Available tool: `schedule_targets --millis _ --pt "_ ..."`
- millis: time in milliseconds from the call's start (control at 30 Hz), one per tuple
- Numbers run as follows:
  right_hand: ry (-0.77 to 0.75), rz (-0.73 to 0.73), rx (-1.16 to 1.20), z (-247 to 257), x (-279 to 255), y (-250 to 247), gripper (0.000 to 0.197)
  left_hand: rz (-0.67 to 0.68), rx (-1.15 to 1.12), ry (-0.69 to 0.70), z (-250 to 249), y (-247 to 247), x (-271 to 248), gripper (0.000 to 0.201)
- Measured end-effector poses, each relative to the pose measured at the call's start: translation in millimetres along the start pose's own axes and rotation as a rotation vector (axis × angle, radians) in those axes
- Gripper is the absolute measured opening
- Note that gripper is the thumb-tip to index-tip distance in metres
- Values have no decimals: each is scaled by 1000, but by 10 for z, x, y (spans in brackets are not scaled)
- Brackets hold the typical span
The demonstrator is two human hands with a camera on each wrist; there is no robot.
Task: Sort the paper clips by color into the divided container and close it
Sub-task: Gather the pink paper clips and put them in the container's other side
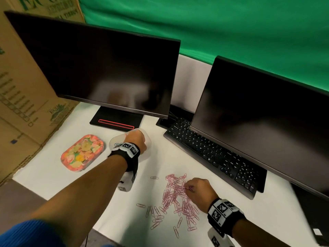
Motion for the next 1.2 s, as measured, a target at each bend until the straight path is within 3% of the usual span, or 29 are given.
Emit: schedule_targets --millis 200,333,467,767,933,1067,1200 --pt "43 -6 31 -44 -28 -41 22 94 -4 30 -199 202 -69 23" --pt "74 -1 46 -92 -55 -47 20 124 50 149 -341 386 -242 24" --pt "101 -9 69 -159 -99 -78 17 120 84 243 -524 524 -380 42" --pt "157 -90 141 -230 -102 -366 7 172 238 509 -1189 723 -712 39" --pt "103 -165 191 89 78 -765 6 78 147 589 -1214 601 -789 35" --pt "37 -183 199 478 413 -935 6 -101 -22 492 -724 338 -818 27" --pt "110 -101 137 662 758 -834 9 -104 -109 276 -124 362 -827 35"
Point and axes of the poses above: each hand's wrist, its own x-axis towards the middle knuckle, its own y-axis out of the palm, z = x × y, the point moved 8 cm from there along x, towards the middle knuckle, and after that the axes turned 6 degrees about z, right-handed, at the moved point
